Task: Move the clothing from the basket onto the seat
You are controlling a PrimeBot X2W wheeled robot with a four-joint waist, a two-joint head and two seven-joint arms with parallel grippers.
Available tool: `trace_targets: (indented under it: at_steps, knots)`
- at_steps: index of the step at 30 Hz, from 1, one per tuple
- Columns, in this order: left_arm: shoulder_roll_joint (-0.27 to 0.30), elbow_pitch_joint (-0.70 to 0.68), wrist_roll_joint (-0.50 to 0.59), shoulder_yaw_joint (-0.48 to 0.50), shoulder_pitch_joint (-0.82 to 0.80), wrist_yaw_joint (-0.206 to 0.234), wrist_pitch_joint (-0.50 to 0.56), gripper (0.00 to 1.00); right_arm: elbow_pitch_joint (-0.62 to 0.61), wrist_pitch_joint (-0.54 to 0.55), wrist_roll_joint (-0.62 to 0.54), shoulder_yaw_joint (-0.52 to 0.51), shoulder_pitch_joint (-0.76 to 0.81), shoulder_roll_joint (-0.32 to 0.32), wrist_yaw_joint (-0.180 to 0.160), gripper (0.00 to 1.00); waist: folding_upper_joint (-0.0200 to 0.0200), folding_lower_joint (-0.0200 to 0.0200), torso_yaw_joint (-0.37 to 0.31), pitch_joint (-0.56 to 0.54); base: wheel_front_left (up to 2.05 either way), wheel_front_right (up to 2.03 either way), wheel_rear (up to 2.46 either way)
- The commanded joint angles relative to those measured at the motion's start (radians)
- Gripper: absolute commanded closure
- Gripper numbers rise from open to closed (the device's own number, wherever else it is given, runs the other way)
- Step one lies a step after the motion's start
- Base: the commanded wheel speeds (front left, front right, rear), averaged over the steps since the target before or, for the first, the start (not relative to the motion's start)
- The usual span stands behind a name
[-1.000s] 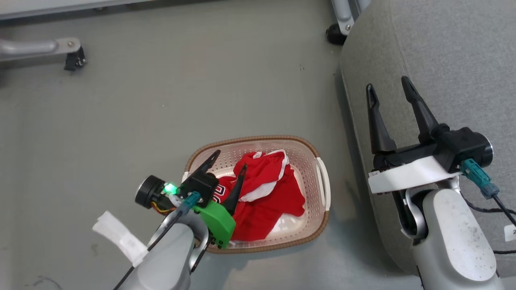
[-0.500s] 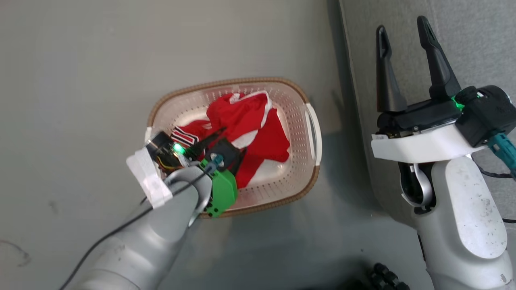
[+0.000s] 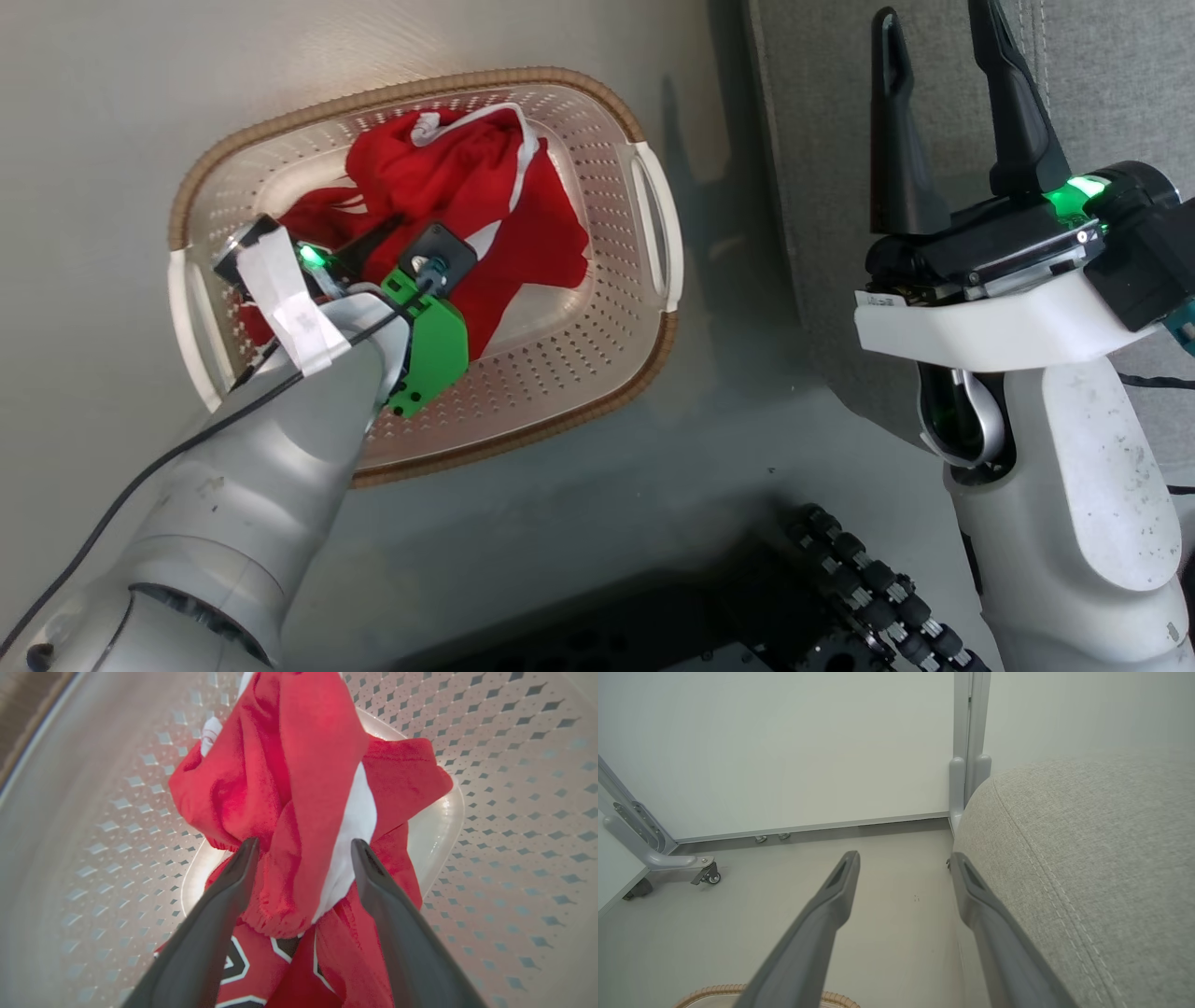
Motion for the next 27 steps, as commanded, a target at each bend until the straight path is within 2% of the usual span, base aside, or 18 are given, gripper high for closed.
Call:
trace_targets:
  at_steps: [1, 4, 11, 12, 13, 14, 21, 27]
  knots:
    - [0.017, 0.010, -0.003, 0.003, -0.024, 0.012, 0.016, 0.00, -0.006, -0.003, 0.011, 0.005, -0.009, 0.001, 0.000, 0.00, 0.0000, -0.0001, -0.063, 0.058, 0.00, 0.00, 0.00]
    - [0.035, 0.022, -0.002, 0.000, -0.045, 0.032, 0.060, 0.00, -0.011, -0.003, 0.033, 0.016, -0.010, 0.001, 0.000, 0.00, 0.0000, -0.0001, -0.079, 0.069, 0.00, 0.00, 0.00]
    - [0.064, 0.035, -0.003, -0.010, -0.076, 0.031, 0.125, 0.00, -0.017, -0.003, 0.066, 0.042, -0.020, 0.001, 0.000, 0.00, 0.0000, -0.0001, -0.112, 0.091, 0.00, 0.00, 0.00]
    - [0.066, 0.036, -0.006, -0.012, -0.078, 0.026, 0.140, 0.35, -0.017, -0.003, 0.071, 0.044, -0.020, 0.000, 0.000, 0.00, 0.0000, -0.0001, -0.116, 0.093, 0.00, 0.00, 0.00]
    - [0.068, 0.036, -0.005, -0.015, -0.079, 0.022, 0.147, 0.76, -0.016, -0.003, 0.074, 0.046, -0.020, 0.001, 0.000, 0.00, 0.0000, -0.0001, -0.120, 0.093, 0.00, 0.00, 0.00]
    - [0.070, 0.036, -0.005, -0.018, -0.081, 0.023, 0.154, 1.00, -0.016, -0.003, 0.078, 0.046, -0.020, 0.001, 0.000, 0.00, 0.0000, -0.0001, -0.123, 0.094, 0.00, 0.00, 0.00]
    - [0.077, 0.038, 0.003, -0.042, -0.078, 0.012, 0.150, 1.00, -0.001, -0.003, 0.067, 0.039, -0.021, 0.000, 0.000, 0.00, 0.0000, -0.0001, -0.124, 0.078, 0.00, 0.00, 0.00]
    - [0.045, 0.028, -0.032, -0.036, -0.031, -0.002, 0.047, 1.00, 0.022, -0.003, 0.020, 0.034, -0.002, 0.000, 0.000, 0.00, 0.0000, -0.0001, -0.077, 0.011, 0.00, 0.00, 0.00]
